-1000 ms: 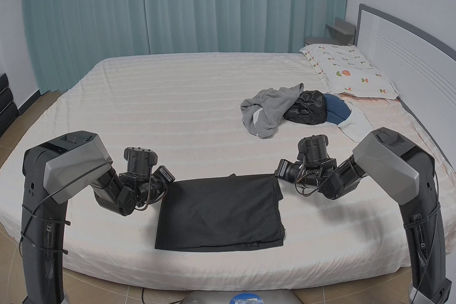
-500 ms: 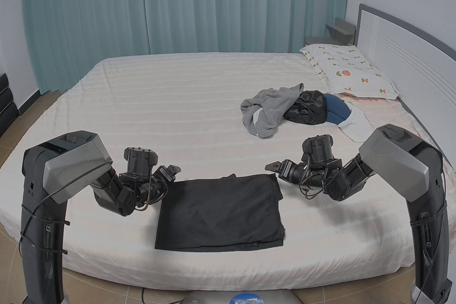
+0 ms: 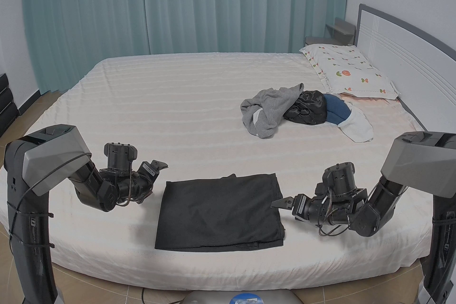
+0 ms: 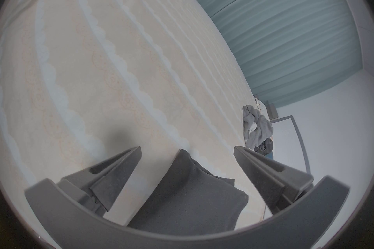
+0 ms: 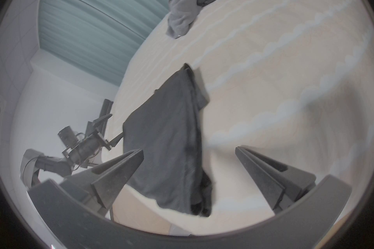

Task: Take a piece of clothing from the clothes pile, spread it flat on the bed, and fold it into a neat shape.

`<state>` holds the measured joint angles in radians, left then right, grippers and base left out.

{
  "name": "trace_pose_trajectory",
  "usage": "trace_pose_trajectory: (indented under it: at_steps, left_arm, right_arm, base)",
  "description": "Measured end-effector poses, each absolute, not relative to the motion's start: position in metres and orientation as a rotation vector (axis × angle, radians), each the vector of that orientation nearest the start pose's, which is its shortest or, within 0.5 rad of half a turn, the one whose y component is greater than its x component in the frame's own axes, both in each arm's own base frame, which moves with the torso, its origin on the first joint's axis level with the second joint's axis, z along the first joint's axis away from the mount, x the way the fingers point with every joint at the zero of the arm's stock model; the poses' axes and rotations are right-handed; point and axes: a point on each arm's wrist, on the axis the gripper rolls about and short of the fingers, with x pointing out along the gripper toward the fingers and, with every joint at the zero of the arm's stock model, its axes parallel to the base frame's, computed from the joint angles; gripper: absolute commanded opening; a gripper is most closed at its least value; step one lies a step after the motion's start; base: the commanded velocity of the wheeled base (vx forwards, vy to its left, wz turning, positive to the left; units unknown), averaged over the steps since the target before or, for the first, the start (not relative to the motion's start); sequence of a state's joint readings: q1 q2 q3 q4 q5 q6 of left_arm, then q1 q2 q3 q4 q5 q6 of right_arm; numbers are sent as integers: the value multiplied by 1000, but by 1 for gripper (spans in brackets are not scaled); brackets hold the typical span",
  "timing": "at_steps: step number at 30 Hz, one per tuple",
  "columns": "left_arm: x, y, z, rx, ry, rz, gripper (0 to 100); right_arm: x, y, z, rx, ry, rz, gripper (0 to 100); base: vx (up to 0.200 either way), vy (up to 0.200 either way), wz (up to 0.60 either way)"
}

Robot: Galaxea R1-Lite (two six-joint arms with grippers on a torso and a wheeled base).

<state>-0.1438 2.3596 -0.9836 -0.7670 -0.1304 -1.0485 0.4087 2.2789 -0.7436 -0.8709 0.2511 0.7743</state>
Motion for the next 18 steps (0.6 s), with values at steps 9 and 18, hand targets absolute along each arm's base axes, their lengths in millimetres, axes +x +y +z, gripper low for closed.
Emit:
trace_pose_trajectory:
  at_steps: [9,18]
  left_arm:
    - [397,-42,7,-1050,676,80,100]
    - [397,-41,11,-1052,666,79,100]
  right_arm:
    - [297,166,-9,663,917,421,100]
    - [297,170,-13,653,928,424,0]
  base:
    - [0,0,0]
    - [0,0,0]
